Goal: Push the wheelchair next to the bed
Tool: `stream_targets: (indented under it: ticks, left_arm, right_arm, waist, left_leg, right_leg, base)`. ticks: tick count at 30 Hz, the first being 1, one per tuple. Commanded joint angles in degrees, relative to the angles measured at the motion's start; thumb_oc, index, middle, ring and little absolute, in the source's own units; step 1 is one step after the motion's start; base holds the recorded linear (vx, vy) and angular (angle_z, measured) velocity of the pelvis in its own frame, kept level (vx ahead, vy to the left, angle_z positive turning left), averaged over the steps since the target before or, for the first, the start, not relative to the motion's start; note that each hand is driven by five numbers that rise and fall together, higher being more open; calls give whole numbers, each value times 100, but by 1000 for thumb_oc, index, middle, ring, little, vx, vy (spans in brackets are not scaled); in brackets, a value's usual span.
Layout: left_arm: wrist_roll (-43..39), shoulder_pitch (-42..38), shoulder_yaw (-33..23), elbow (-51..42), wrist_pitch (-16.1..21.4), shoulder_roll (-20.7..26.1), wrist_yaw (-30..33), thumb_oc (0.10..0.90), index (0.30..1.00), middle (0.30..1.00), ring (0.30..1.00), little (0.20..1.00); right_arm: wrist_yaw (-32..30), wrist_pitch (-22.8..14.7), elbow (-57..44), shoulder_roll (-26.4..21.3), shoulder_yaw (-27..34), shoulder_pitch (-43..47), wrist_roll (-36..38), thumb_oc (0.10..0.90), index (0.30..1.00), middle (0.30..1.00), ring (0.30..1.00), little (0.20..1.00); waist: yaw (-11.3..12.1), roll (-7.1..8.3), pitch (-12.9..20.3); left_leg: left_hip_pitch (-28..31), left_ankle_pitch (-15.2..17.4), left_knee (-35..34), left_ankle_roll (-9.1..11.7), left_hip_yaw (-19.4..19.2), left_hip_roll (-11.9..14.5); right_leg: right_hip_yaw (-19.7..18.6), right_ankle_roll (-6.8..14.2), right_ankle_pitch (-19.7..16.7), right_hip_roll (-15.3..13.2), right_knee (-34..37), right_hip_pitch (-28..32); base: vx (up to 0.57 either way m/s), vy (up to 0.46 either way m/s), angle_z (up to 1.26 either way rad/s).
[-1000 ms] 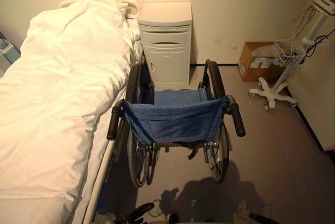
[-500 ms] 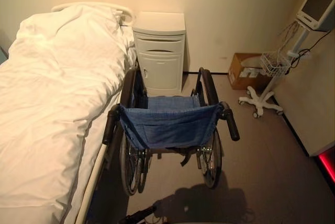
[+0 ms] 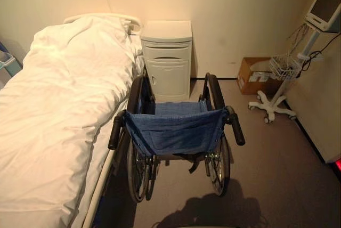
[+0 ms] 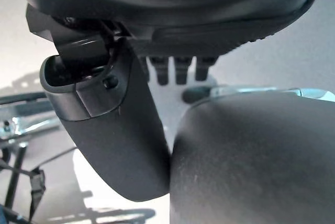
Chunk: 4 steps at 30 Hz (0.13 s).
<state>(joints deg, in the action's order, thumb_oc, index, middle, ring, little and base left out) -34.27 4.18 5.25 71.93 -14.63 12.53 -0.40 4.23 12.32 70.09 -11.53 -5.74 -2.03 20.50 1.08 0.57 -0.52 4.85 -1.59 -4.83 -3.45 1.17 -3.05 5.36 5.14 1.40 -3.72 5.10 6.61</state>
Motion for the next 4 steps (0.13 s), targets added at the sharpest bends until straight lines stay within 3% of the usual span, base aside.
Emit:
stream_targets:
  ticks: [1, 4]
  left_arm:
    - [210, -282, -83, 398, -49, -253, 8, 800, 900, 900, 900, 900]
    - [181, -294, -102, 421, -30, -256, -4, 800, 900, 900, 900, 900]
  right_arm:
    - [291, 258, 344, 36, -272, -66, -189, 800, 900, 900, 900, 900]
    - [312, 276, 342, 54, -266, -72, -173, 800, 900, 900, 900, 900]
  waist:
    - [45, -25, -47]
    - [34, -18, -36]
  left_leg:
    - [-104, 95, 109, 326, 148, 31]
    - [-107, 94, 106, 325, 137, 31]
  right_leg:
    - [90, -85, -312, 164, -274, -302]
    - [77, -91, -315, 171, -269, -305]
  base:
    - [0, 0, 0]
    - [0, 0, 0]
